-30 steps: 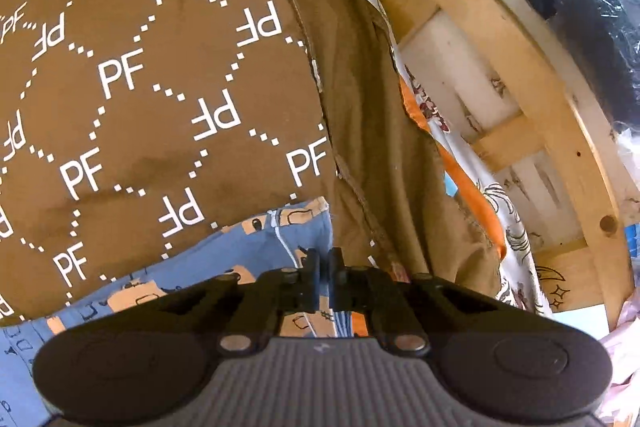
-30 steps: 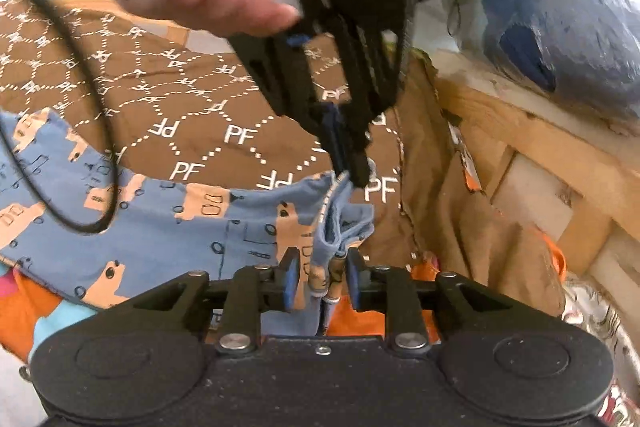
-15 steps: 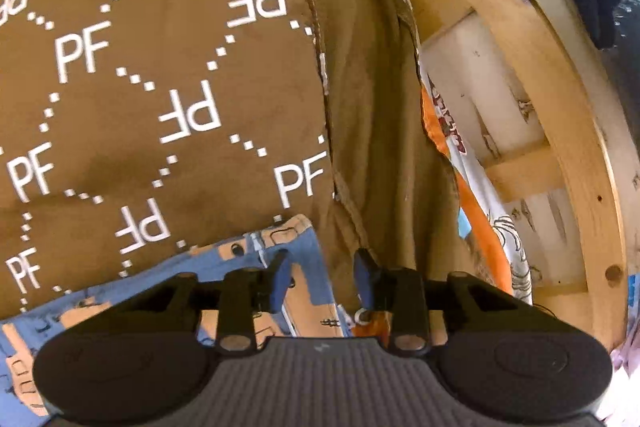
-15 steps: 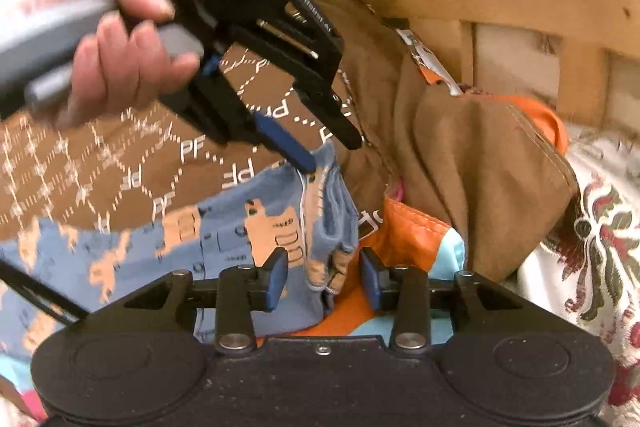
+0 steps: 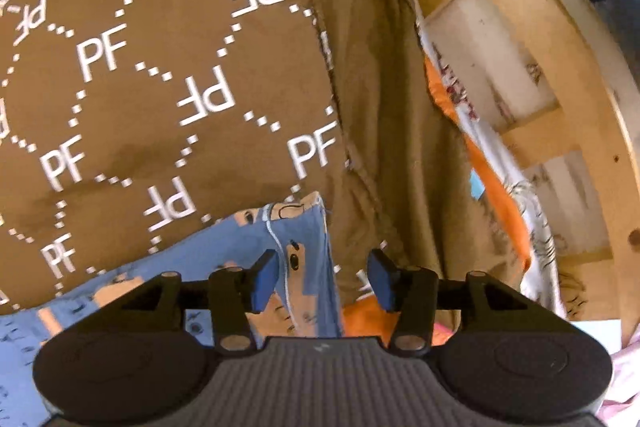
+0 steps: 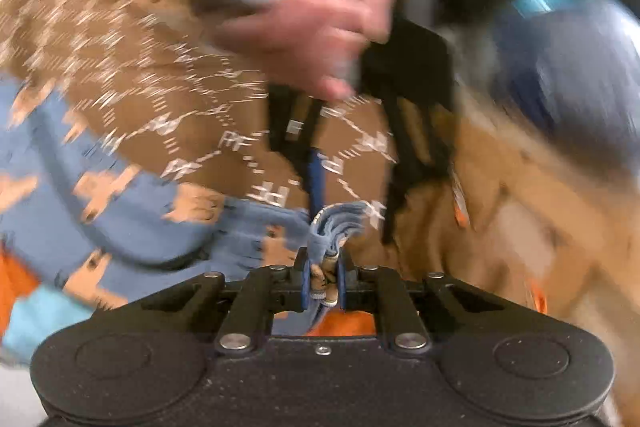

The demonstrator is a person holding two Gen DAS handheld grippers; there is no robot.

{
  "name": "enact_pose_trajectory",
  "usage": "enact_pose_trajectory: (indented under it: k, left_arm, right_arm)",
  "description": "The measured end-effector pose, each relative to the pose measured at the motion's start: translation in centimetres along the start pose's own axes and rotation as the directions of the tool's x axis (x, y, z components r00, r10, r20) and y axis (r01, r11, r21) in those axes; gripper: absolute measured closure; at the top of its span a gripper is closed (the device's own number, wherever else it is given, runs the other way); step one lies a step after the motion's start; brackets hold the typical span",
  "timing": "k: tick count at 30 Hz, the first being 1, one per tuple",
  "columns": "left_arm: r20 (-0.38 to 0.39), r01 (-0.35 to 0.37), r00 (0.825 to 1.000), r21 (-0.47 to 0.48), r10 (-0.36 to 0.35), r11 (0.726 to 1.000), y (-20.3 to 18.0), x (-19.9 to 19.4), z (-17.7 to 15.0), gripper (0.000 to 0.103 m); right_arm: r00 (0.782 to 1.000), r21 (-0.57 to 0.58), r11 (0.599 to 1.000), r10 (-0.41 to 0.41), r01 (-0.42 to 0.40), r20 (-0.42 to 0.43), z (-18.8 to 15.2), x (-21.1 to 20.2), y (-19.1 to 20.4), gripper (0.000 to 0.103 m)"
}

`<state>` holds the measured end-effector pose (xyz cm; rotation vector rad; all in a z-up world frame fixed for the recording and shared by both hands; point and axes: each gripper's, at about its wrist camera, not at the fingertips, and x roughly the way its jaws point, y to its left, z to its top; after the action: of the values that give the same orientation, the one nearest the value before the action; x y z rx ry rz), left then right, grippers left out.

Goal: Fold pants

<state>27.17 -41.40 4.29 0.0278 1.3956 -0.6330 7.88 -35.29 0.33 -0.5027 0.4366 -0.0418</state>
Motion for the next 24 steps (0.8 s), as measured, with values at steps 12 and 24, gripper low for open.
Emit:
enact_pose_trajectory:
  k: [12,24]
  left_arm:
    - [-0.006,-0.106,0.994,0.035,0.106,0.994,1.8,-0.4,-2.3,0.091]
    - [0.137,0.125,0.984,-0.080,-0.113,0.989,7.6,-8.0,-7.1,0.093]
  right_arm:
    - [0.999,-0.194,0.981,0.015,-0.009,0.033,-0.3,-0.6,2.5,0.090]
    - [0.974,-0.105,0.994,0.047,-0.025,0.220,1.3,-4.4,2.7,0.090]
